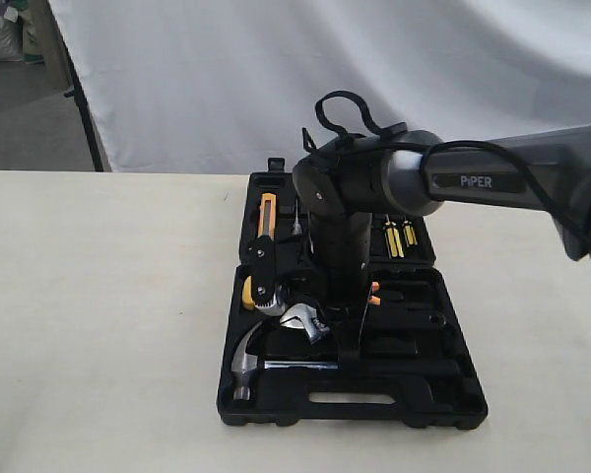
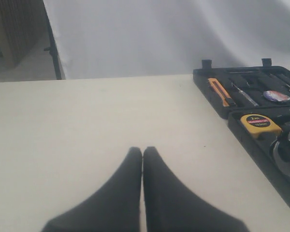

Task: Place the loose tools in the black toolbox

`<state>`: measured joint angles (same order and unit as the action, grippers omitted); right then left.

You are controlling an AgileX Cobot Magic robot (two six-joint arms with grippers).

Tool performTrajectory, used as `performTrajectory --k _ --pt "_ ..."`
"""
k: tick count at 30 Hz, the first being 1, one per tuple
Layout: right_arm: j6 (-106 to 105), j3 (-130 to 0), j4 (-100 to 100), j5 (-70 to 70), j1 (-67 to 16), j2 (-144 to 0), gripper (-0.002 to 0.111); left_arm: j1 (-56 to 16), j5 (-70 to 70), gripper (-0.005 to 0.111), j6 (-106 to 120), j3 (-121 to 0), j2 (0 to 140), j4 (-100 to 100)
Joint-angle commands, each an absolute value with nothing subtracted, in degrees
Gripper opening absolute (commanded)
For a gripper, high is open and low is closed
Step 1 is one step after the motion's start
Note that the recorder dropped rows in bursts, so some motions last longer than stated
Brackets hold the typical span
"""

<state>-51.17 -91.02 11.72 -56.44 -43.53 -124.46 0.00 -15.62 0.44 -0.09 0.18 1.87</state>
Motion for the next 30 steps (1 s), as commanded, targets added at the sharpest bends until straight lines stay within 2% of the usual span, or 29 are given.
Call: performTrajectory --k 1,30 --pt "-51.33 -91.24 11.95 -56.90 -43.44 -124.82 0.000 -0.04 -15.48 0.001 0.00 0.00 0.00 1.73" --pt "-47.95 -91.24 3.56 -53.55 -43.54 -124.82 0.000 -0.04 -15.48 0.001 0.00 0.00 0.00 1.73"
